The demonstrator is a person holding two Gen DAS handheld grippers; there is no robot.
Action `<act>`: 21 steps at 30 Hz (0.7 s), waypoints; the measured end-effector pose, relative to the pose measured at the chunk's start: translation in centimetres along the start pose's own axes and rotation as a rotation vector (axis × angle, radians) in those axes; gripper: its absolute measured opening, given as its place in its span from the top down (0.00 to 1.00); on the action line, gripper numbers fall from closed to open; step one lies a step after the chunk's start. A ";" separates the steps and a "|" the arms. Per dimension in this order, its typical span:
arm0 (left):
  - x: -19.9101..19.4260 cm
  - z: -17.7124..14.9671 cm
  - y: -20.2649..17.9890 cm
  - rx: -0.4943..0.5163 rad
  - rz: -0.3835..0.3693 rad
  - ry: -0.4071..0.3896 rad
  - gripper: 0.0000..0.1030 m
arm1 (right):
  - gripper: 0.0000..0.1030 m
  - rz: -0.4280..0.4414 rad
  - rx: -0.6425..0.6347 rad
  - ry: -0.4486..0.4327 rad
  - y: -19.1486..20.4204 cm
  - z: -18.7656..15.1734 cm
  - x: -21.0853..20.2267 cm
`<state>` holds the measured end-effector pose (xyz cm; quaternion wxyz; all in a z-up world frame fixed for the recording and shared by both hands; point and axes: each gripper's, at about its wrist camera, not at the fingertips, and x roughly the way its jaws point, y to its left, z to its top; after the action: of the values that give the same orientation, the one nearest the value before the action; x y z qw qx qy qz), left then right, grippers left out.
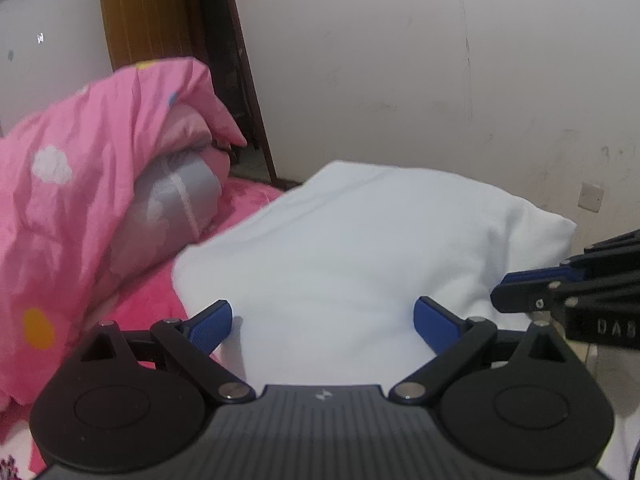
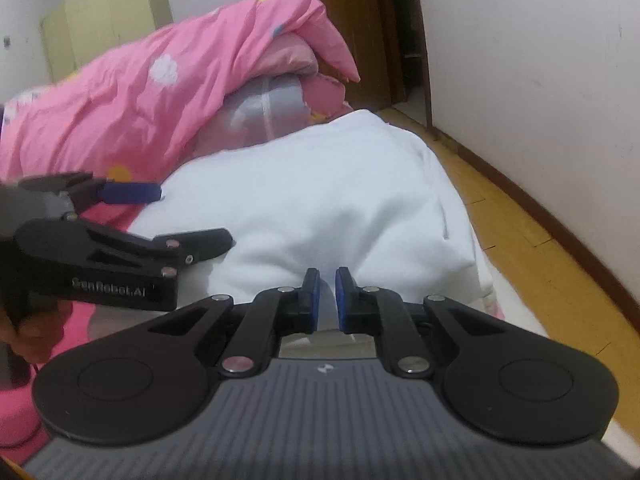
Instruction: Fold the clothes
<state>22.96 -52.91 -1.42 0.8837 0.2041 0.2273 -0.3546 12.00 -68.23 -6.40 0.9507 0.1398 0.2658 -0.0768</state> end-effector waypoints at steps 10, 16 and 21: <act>-2.4 -3.3 -0.2 0.010 -0.082 -0.015 0.10 | 0.94 0.016 0.008 -0.024 0.1 0.4 -0.8; -2.6 -4.5 0.5 0.005 -0.132 -0.065 0.08 | 1.00 -0.051 0.056 -0.066 -1.9 0.9 -2.0; -4.6 -5.6 3.4 -0.075 -0.234 -0.108 0.11 | 1.00 -0.020 0.146 -0.089 -3.3 1.1 -3.3</act>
<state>20.96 -45.30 -2.75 0.8542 0.1235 0.2147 -0.4571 9.00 -71.51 -4.50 0.9480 0.2026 0.2183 -0.1117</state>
